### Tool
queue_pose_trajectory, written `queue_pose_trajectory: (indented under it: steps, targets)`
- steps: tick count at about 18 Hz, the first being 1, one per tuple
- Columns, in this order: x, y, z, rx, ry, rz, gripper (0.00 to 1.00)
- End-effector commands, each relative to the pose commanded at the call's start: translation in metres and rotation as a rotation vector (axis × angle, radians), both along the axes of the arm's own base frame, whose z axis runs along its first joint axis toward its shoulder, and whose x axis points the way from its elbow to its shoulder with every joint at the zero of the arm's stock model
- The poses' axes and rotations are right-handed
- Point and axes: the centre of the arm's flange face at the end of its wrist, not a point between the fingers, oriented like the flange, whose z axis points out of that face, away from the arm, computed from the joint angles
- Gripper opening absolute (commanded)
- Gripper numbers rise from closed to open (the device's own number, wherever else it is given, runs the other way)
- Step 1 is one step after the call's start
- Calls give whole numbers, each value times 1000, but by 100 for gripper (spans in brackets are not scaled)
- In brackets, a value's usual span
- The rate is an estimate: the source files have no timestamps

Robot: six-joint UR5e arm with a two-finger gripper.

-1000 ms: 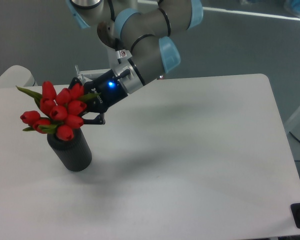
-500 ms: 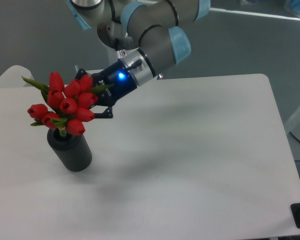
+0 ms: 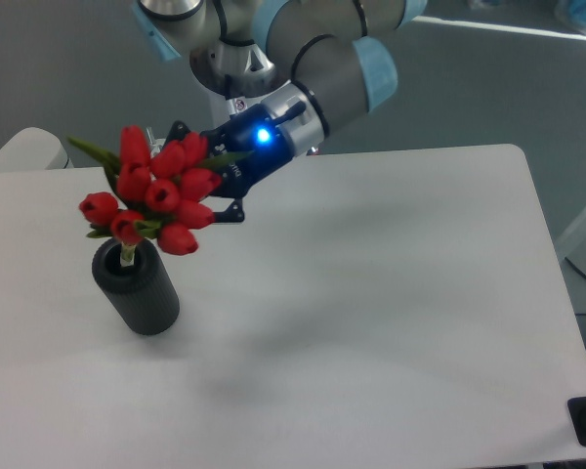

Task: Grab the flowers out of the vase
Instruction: 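Lift the tulip bunch up out of the black vase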

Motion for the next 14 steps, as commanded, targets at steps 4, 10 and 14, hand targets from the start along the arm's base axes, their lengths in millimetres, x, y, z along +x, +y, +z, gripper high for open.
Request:
queue_pose_trajectory:
  steps: [4, 10, 14]
  targets:
    - [-17, 0, 17, 3, -30, 17, 18]
    - [-67, -11, 38, 10, -70, 77, 18]
    - [-93, -15, 42, 29, -53, 99, 18]
